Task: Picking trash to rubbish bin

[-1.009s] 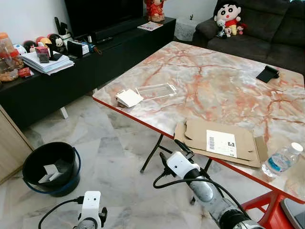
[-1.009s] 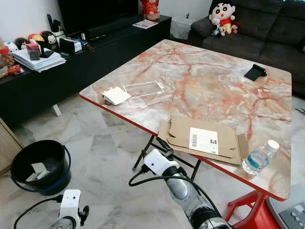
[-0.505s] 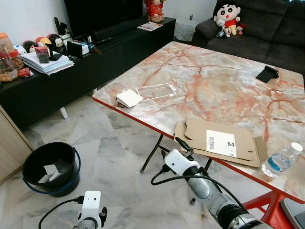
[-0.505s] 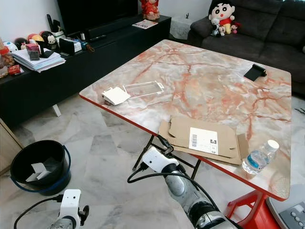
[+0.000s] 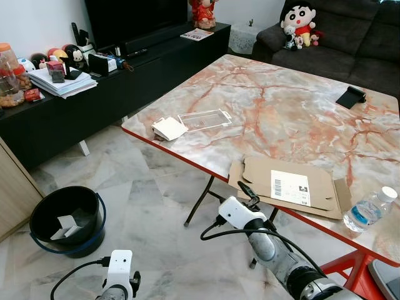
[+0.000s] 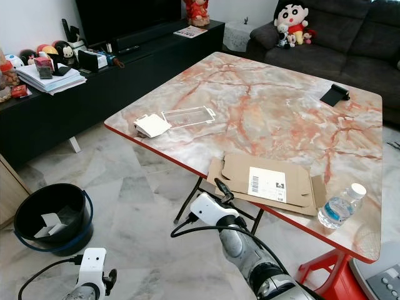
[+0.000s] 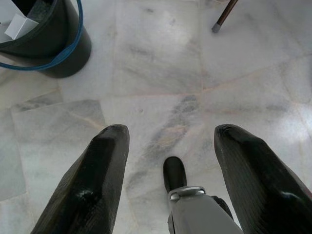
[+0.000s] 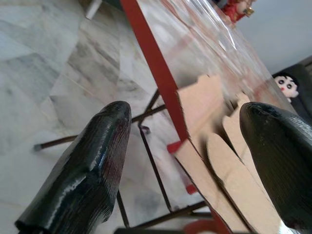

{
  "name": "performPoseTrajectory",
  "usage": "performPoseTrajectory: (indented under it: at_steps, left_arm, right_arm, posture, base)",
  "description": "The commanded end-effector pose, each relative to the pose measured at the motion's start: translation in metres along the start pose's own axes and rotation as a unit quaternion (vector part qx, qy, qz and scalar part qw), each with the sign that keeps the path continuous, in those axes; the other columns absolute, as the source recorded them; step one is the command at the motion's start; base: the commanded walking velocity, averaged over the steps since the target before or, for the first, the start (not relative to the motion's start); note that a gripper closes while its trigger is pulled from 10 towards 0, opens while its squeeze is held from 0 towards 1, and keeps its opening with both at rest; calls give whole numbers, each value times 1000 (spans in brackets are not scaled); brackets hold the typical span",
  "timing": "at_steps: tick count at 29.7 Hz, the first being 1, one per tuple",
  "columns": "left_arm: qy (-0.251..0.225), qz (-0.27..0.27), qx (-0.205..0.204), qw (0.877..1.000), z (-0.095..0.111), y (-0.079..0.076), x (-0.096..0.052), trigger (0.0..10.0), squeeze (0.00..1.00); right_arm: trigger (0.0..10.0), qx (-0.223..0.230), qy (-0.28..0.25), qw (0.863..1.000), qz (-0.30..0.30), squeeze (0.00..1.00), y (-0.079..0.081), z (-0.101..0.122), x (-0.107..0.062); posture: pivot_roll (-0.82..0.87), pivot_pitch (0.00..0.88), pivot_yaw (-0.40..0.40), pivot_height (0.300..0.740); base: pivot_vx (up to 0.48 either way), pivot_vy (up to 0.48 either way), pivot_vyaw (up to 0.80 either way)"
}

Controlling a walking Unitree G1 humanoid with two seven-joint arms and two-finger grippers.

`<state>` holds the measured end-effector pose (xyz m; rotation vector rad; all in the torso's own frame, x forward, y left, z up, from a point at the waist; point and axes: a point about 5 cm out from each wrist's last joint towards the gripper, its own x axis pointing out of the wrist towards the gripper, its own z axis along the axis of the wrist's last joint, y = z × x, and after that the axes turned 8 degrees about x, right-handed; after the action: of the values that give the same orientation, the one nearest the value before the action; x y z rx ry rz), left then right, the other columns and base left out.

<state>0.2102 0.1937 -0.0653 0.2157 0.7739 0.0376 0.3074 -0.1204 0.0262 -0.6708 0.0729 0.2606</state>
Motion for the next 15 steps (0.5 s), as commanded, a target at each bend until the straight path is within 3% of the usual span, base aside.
performPoseTrajectory:
  at_steps: [1, 15]
  left_arm:
    - [8, 0, 6, 1000, -1, 0, 0, 10000, 0]
    - [6, -2, 13, 1000, 1, -1, 1, 10000, 0]
  right_arm:
    - [10000, -8, 3, 1000, -15, 0, -7, 1, 4]
    - [10000, -12, 14, 999, -29, 0, -11, 1, 6]
  posture:
    - [18, 0, -52, 740]
    - [21, 0, -51, 740]
  base:
    - [0, 0, 0]
    - [0, 0, 0]
